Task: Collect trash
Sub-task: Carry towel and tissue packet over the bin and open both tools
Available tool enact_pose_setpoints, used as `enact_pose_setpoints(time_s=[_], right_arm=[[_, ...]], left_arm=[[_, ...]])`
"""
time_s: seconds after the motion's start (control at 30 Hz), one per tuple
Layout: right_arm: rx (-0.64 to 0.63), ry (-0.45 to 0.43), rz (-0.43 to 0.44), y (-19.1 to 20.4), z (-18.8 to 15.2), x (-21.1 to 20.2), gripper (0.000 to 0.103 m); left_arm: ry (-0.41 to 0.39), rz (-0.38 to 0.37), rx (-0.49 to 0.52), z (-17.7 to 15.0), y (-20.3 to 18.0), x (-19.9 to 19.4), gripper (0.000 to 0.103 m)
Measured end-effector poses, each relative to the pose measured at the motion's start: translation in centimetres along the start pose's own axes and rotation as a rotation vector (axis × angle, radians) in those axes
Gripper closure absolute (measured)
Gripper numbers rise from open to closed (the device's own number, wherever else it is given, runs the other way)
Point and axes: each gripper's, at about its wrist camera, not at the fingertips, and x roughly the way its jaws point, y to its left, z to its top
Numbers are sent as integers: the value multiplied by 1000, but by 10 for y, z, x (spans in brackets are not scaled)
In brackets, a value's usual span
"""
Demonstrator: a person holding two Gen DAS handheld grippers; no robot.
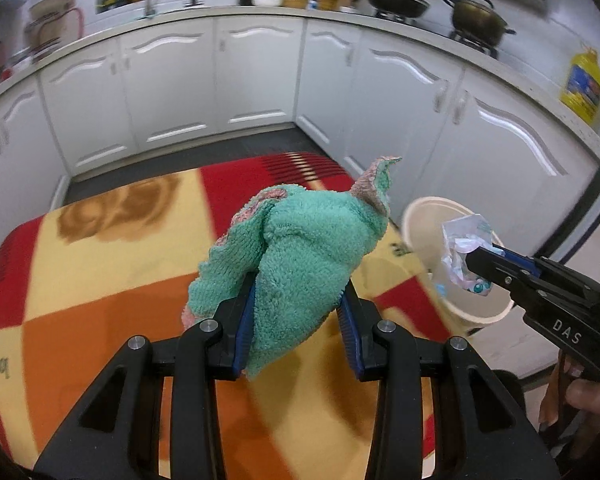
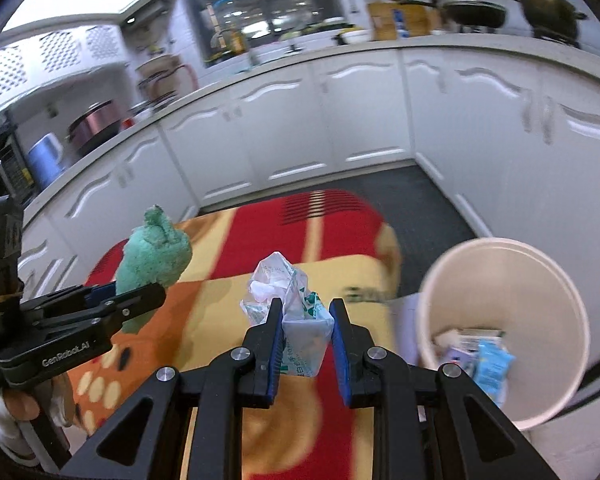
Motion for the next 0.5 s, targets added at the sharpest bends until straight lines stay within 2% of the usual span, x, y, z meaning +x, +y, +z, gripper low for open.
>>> enact_pose_setpoints(time_s=[0.5], right_arm=[[112, 12, -166, -93, -3, -12, 82]], left_arm=[[78, -131, 83, 33, -91, 66, 67]])
